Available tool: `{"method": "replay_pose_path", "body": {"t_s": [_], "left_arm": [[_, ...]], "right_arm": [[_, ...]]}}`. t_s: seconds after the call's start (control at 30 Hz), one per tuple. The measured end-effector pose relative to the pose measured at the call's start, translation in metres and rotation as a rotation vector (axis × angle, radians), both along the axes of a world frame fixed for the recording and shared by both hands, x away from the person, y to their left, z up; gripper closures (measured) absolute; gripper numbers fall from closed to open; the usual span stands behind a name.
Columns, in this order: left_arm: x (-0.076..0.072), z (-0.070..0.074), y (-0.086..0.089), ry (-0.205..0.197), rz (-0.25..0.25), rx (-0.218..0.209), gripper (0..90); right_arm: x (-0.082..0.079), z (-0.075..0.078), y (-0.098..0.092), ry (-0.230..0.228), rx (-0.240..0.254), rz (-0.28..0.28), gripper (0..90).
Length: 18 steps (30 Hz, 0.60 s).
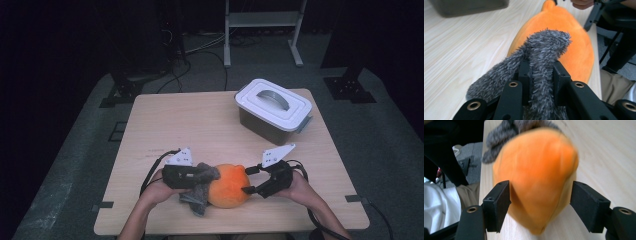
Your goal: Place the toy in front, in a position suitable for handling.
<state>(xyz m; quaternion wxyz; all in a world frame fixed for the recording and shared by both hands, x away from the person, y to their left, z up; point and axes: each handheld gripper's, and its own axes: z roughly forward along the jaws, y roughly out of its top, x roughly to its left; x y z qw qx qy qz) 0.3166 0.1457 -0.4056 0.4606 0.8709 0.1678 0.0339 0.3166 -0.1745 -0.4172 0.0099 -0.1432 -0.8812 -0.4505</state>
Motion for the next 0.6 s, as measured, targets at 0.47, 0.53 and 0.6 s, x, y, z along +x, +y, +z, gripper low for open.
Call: {"method": "replay_pose_path", "body": {"t_s": [0.47,0.53,0.6], "left_arm": [[-0.009,0.034,-0.011,-0.076,-0.044,-0.053,73.4],[-0.012,0.039,-0.019,-0.089,-0.069,-0.057,73.4],[-0.014,0.042,-0.027,-0.107,-0.083,-0.030,73.3]], "right_arm": [[-0.010,0.011,0.016,-0.049,0.045,-0.006,61.3],[-0.009,0.012,0.018,-0.053,0.048,-0.006,61.8],[-0.010,0.013,0.021,-0.053,0.042,-0.004,61.8]]}}
